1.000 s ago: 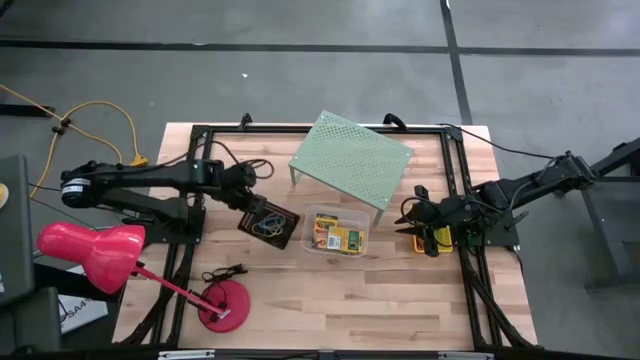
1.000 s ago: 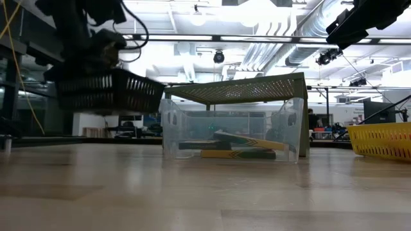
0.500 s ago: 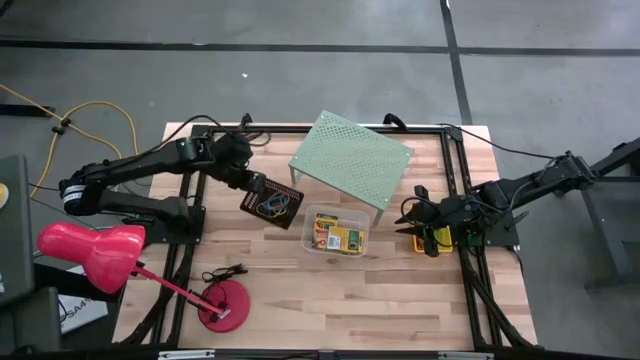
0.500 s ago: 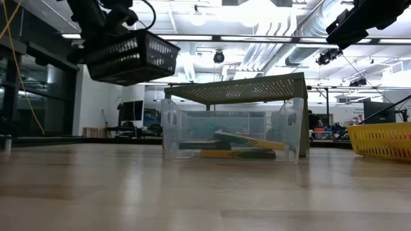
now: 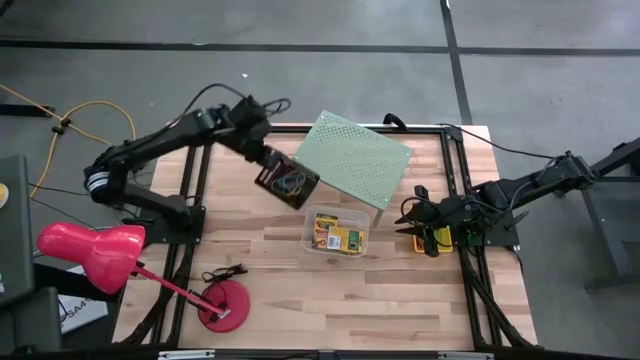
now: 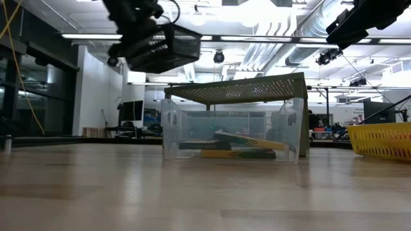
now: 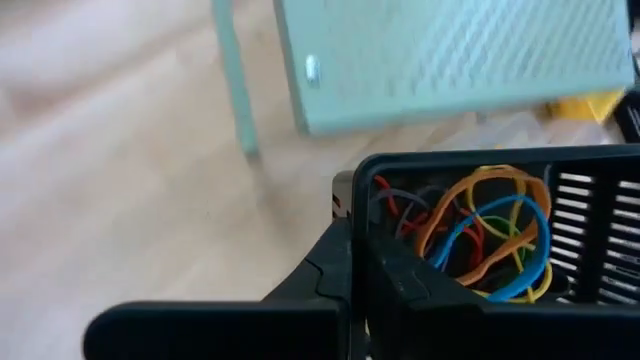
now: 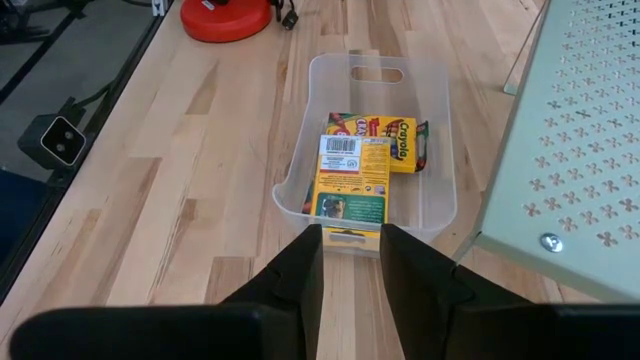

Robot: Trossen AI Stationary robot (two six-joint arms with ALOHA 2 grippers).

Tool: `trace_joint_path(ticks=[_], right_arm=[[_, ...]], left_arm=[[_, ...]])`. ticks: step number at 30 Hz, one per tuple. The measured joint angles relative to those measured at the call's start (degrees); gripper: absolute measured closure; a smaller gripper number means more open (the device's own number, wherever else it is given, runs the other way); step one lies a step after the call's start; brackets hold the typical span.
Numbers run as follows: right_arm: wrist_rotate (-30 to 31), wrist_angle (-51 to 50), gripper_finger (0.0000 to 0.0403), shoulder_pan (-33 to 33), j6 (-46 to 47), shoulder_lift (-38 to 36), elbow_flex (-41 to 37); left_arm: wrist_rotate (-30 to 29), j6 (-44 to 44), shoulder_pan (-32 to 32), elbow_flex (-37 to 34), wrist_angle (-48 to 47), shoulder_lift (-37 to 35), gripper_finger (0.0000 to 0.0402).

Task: Pick & Place Office Desk Supplies
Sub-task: Put the black bin with rubber bands on the shelf

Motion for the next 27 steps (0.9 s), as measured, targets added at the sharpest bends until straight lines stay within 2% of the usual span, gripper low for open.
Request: trace_joint_path(ticks=[5,14,27], right_arm=[[0.0,0.0,0.0312,0.0,0.0,0.0,0.0],[0.0,0.0,0.0312,0.0,0.0,0.0,0.0],[0.0,0.0,0.0312,0.0,2.7,0.0,0.0]], left_arm=[[-0.7,5.5,3.2,8.9,-1.4,7.3,0.04],[4.7,12.6,8.5,20.3,-2.2,18.9,0.04],[6.9,11.9,12.4,22.8,-3.6,24.4,0.0401]])
